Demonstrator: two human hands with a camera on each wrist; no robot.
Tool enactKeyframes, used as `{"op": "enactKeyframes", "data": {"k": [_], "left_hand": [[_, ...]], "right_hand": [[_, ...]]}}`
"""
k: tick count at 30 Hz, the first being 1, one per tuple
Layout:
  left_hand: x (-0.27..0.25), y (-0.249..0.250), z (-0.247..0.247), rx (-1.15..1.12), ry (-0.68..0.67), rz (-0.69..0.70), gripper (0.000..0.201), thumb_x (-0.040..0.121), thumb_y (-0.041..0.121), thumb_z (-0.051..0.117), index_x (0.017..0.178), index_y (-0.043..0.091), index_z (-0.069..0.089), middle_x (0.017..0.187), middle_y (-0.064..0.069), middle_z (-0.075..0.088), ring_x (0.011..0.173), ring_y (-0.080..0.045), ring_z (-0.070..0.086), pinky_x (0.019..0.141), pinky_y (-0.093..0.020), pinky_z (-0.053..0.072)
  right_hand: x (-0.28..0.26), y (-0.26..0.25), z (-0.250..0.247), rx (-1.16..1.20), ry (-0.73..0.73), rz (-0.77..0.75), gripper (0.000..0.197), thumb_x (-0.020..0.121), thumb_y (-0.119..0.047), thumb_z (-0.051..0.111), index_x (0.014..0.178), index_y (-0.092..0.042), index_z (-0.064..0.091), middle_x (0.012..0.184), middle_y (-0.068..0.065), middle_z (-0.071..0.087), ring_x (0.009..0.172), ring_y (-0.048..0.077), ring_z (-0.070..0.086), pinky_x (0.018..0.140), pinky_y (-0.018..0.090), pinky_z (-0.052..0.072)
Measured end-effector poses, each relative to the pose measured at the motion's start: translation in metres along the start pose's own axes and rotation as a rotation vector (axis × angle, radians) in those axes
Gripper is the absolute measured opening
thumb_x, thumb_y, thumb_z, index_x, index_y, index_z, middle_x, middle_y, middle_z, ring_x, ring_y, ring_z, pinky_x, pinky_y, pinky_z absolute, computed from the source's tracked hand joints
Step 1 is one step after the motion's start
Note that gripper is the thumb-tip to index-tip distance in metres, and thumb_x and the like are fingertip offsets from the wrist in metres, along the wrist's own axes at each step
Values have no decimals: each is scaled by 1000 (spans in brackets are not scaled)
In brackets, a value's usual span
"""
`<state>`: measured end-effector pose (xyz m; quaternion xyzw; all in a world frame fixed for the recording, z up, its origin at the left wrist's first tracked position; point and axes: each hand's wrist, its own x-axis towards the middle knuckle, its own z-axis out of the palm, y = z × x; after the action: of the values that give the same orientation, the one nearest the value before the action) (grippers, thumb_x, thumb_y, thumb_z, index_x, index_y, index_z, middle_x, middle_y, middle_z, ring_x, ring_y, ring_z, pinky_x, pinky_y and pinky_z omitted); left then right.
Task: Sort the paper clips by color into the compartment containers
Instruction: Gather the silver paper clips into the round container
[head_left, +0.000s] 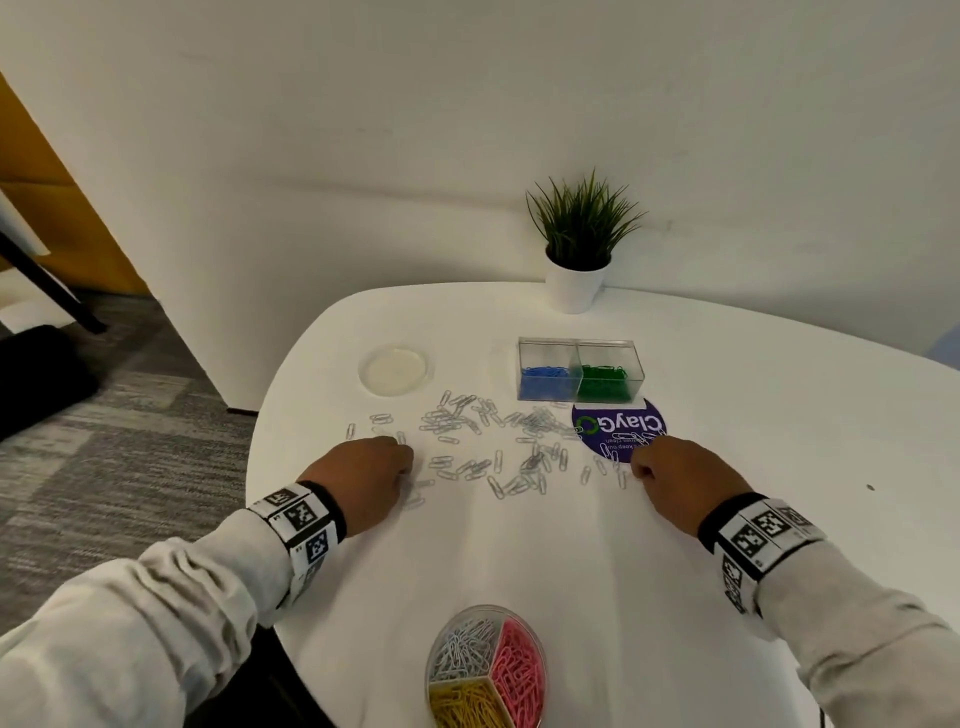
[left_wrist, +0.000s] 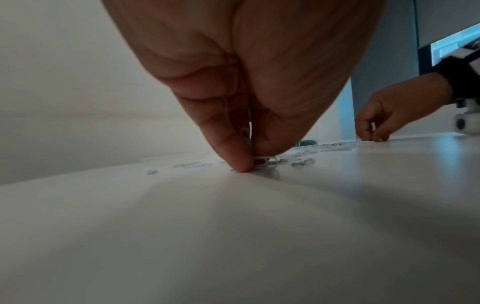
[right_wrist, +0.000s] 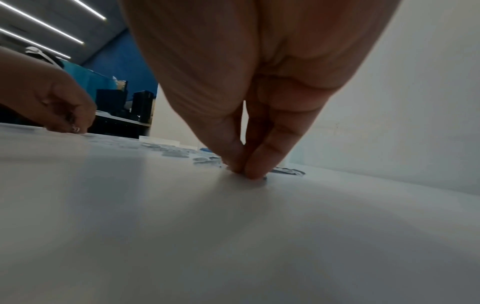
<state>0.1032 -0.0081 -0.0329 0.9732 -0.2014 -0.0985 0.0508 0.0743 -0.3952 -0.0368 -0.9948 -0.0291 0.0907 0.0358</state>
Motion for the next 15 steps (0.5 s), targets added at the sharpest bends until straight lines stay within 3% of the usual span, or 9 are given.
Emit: {"op": "enactKeyframes", "data": {"k": [5, 8, 11, 15], "left_hand": [[-1, -1, -17, -150, 81, -123, 15, 88, 23, 55, 91, 29, 68, 93, 11, 68, 90, -15, 62, 79, -26, 47], [-14, 6, -31, -371, 148, -153, 9, 85, 22, 67, 83, 31, 70, 78, 16, 69, 79, -4, 64, 74, -19, 48], [-33, 14, -41, -548, 99, -133, 11, 81, 17, 75, 80, 28, 73, 70, 17, 70, 66, 0, 66, 71, -20, 53], [-57, 27, -46, -691, 23, -116, 12, 79, 12, 79, 79, 23, 75, 71, 6, 73, 64, -7, 69, 67, -23, 55]], "right_hand": [[-1, -4, -14, 160, 14, 79, 11, 86, -11, 54, 82, -21, 54, 81, -3, 60, 77, 20, 58, 67, 28, 47], [-18, -28, -30, 366, 141, 38, 13, 84, -12, 63, 83, -24, 58, 78, -8, 64, 74, 16, 62, 70, 26, 52], [-58, -86, -46, 634, 163, -216, 17, 81, -9, 70, 83, -25, 64, 78, -11, 68, 73, 5, 63, 66, 11, 47], [-97, -149, -43, 619, -55, -545, 12, 86, -15, 67, 88, -27, 67, 85, -14, 68, 76, -1, 61, 71, 13, 49]]}}
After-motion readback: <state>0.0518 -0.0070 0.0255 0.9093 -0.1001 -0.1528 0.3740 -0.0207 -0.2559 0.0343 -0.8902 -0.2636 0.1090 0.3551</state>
